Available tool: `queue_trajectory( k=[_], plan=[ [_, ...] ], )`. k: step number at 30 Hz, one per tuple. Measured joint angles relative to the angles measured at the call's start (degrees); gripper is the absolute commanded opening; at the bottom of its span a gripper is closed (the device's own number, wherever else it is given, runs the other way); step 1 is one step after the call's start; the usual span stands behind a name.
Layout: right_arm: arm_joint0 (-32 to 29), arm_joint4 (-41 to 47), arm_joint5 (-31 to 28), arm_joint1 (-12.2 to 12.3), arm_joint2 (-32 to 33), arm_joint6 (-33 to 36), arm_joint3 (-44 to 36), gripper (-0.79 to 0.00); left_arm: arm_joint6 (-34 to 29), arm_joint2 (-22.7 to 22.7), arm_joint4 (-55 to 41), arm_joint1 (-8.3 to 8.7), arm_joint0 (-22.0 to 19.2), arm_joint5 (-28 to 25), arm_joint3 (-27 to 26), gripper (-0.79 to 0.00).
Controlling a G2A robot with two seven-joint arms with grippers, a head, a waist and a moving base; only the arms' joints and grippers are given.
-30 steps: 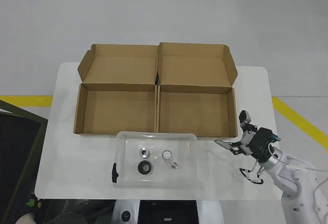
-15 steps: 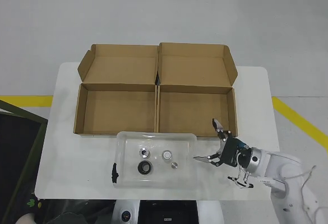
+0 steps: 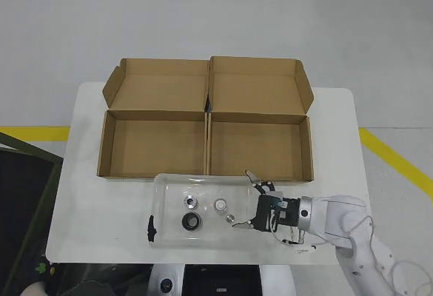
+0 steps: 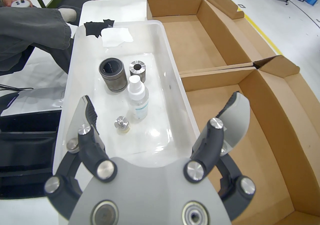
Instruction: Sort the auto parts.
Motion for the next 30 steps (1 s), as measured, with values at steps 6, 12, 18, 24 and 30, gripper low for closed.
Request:
queue_trajectory(
  k=[6, 12, 18, 24, 30],
  plan=[
    [1.98, -0.81, 0.17, 0.02, -4.32, 3.26, 0.57, 0.000, 0.00, 0.00, 0.00, 0.00, 0.00, 0.00, 0.00, 0.000],
    [3.83, -1.60, 0.46, -0.02, -8.09, 5.35, 1.83, 0.000, 0.00, 0.00, 0.00, 0.00, 0.00, 0.00, 0.00, 0.000],
    [5.56, -2.43, 1.53, -0.10, -11.12, 7.24, 3.16, 0.000, 0.00, 0.00, 0.00, 0.00, 0.00, 0.00, 0.00, 0.000],
    [6.98, -2.29, 2.24, -0.13, -13.36, 8.58, 4.44, 0.000, 0.00, 0.00, 0.00, 0.00, 0.00, 0.00, 0.00, 0.000],
    [8.59, -1.43, 2.87, -0.19, -15.08, 9.48, 6.00, 0.000, 0.00, 0.00, 0.00, 0.00, 0.00, 0.00, 0.00, 0.000]
  ],
)
